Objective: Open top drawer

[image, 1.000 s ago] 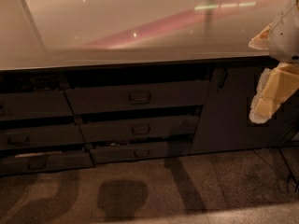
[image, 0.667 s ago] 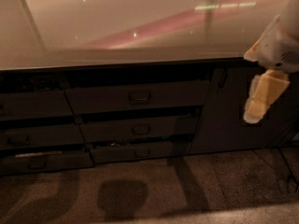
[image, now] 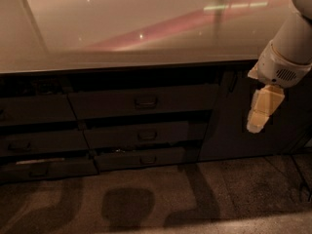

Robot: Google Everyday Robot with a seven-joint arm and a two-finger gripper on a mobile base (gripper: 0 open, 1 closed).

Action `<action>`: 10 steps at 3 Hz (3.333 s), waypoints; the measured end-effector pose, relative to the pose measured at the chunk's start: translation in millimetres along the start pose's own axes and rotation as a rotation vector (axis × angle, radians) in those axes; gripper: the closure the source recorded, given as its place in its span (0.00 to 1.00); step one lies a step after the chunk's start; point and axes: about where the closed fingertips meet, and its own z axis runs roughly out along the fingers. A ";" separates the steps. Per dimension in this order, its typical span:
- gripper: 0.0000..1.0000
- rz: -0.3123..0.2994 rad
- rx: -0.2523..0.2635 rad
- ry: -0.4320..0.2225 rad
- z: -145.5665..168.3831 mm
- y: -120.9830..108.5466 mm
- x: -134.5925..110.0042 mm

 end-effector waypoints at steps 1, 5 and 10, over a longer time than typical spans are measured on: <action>0.00 -0.012 0.039 0.019 1.0 6.5 1.5; 0.00 -0.084 0.142 -0.053 -14.8 52.6 22.0; 0.00 -0.473 -0.100 -0.289 -15.3 54.4 7.8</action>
Offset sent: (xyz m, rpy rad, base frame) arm -0.0764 -0.0029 0.0007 -0.0923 -0.6178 0.0173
